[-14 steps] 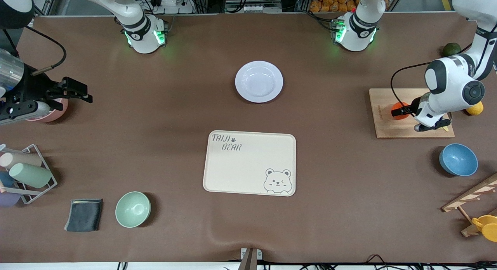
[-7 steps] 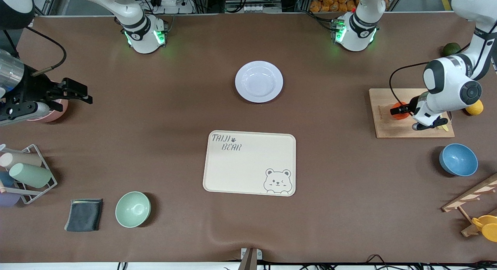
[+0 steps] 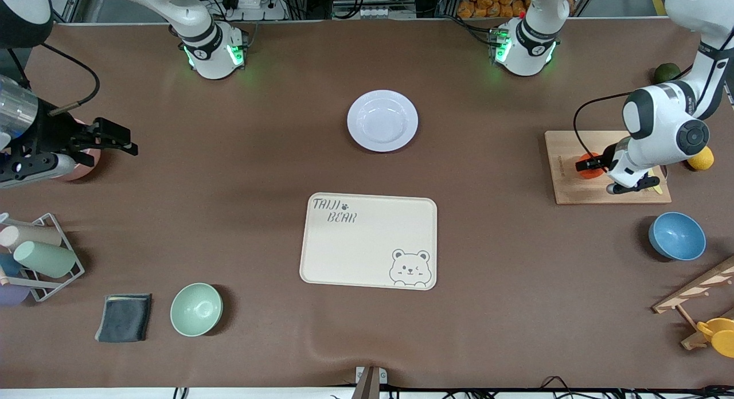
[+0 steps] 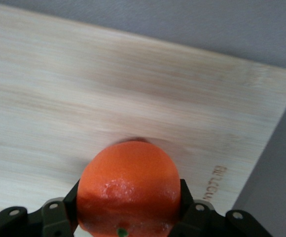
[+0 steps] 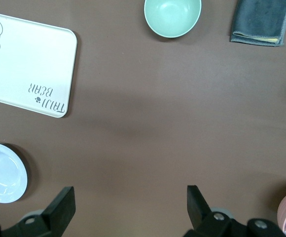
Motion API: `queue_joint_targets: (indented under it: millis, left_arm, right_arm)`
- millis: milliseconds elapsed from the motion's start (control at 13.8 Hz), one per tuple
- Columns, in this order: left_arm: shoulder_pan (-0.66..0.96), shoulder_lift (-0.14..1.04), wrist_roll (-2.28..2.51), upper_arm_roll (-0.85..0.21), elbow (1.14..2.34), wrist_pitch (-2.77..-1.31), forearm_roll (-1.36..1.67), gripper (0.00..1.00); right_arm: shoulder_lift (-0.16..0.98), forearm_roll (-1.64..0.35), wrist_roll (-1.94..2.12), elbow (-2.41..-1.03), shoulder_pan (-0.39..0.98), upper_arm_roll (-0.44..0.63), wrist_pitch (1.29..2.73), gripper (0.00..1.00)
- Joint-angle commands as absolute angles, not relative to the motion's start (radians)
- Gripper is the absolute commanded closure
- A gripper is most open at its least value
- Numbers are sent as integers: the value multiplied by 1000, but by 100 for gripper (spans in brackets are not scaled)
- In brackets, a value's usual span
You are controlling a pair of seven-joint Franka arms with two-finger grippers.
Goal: Place orange and plate with both arms
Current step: 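Close the left gripper on the orange while the right gripper lowers, then lift the orange with the left gripper and carry it over the plate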
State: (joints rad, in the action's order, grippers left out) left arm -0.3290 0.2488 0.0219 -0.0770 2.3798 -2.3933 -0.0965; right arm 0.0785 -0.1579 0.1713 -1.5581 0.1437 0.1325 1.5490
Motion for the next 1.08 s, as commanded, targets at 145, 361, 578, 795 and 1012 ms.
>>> queue_joint_targets:
  millis: [145,361,578,795,1012]
  left_arm:
    - [-334,199,31,-165,2385,-2382,-117,89]
    - [-333,201,102,-215,2298,-2236,-114,88]
    - [-333,189,199,-294,2266,-2158,-103,88]
    - [-333,155,418,-412,2250,-2087,-103,88]
    - [-334,156,625,-517,2223,-2045,-100,88]
  right_arm:
    - [84,-175,184,-1548,141,133,1549,0]
    - [84,-175,184,-1548,141,133,1548,0]
    - [84,-175,184,-1548,143,133,1548,0]
    - [84,-175,184,-1548,143,133,1548,0]
    - [87,-175,184,-1548,146,132,1548,0]
